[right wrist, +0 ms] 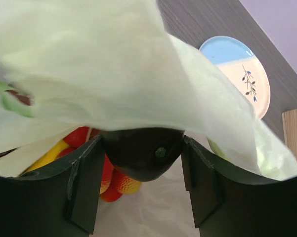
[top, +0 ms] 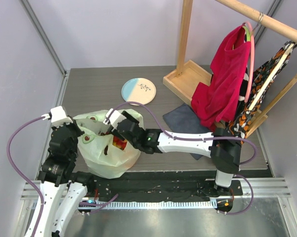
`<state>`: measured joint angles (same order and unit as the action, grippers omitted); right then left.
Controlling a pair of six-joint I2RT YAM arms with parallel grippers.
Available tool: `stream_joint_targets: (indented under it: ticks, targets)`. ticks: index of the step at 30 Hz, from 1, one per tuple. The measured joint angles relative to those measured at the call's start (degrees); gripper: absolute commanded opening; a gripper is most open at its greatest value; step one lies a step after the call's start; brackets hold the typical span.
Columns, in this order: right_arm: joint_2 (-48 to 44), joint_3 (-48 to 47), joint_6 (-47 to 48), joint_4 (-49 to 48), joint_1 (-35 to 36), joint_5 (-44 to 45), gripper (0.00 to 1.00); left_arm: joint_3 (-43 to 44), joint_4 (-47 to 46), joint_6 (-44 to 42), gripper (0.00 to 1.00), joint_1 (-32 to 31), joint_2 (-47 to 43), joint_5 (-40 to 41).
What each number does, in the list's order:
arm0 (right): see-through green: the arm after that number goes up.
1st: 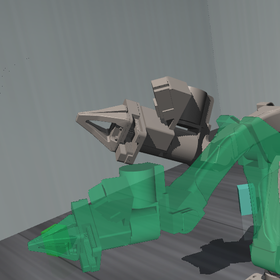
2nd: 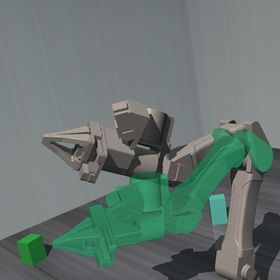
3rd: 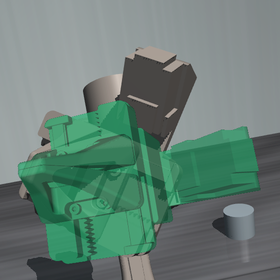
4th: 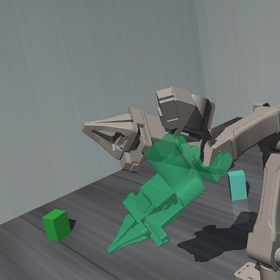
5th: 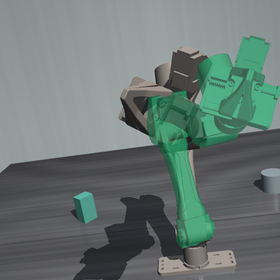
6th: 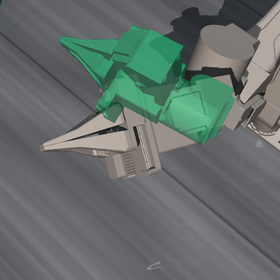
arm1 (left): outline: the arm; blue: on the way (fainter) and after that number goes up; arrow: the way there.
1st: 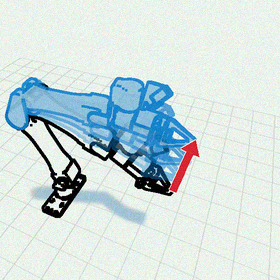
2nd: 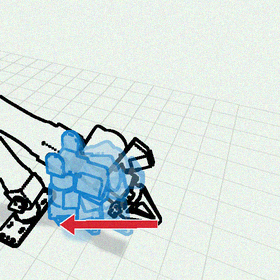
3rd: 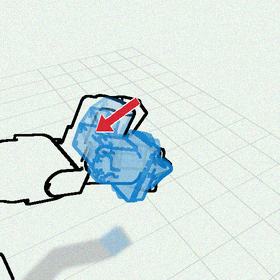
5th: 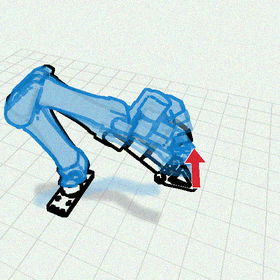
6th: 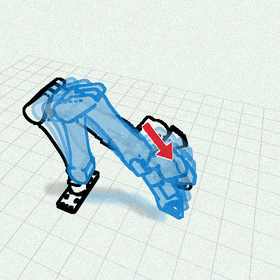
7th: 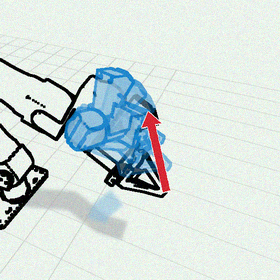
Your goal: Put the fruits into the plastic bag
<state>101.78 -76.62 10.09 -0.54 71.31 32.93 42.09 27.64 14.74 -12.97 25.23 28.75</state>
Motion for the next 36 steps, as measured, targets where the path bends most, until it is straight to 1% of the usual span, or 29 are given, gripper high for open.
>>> stream_joint_targets:
  ticks: [3, 4, 7, 9, 10, 13, 18, 22, 24, 27, 30, 32, 36]
  targets:
    - [0.92, -0.63, -1.05, 1.60, -1.51, -1.20, 0.47, 0.00, 0.00, 0.00, 0.00, 0.00, 0.02, -0.15]
    - [1.11, -0.74, -1.33, 2.19, -1.92, -1.60, 0.57, 0.00, 0.00, 0.00, 0.00, 0.00, 0.04, -0.15]
    - [1.38, -0.96, -1.75, 3.15, -2.38, -2.99, 0.77, 0.00, 0.00, 0.00, 0.00, 0.00, 0.24, -0.33]
    - [1.38, -0.96, -2.19, 3.58, -2.36, -4.52, 0.83, 0.00, 0.00, 0.00, 0.00, 0.00, 0.52, -0.37]
    - [1.38, -0.96, -2.25, 3.69, -2.36, -5.49, 0.89, 0.00, 0.00, 0.00, 0.00, 0.00, 0.66, -0.39]
    - [1.25, -0.96, -2.64, 3.98, -2.47, -8.50, 0.93, 0.00, 0.00, 0.00, 0.00, 0.00, 0.98, -0.59]
    - [-2.29, 1.64, -2.56, 3.93, -2.71, -15.30, 0.94, 0.00, 0.00, 0.00, 0.00, 0.00, 1.75, -1.42]
    - [-11.06, 6.80, -1.49, 3.15, -2.89, -22.86, 0.94, 0.02, -0.20, 0.00, 0.00, 0.00, 3.37, -3.28]
    - [-16.85, 9.09, -0.87, 2.32, -2.97, -26.99, 0.95, 0.37, -0.31, 0.00, 0.00, 0.00, 5.03, -4.76]
    - [-24.87, 9.66, 0.44, 0.87, -2.99, -31.74, 0.94, 1.99, -0.37, 1.22, 0.00, 0.00, 9.01, -7.61]
    - [-29.64, 9.27, 1.90, 0.11, -3.13, -33.92, 0.95, 3.15, -0.83, 2.93, 0.00, 0.00, 11.96, -9.92]
    - [-31.10, 9.27, 2.32, 0.11, -3.43, -34.49, 0.95, 3.72, -0.92, 3.78, 0.00, 0.00, 13.44, -11.26]
    - [-30.42, 9.27, 3.17, 0.20, -5.88, -32.79, 0.96, 5.11, -1.27, 4.79, 0.00, 0.00, 16.46, -13.60]
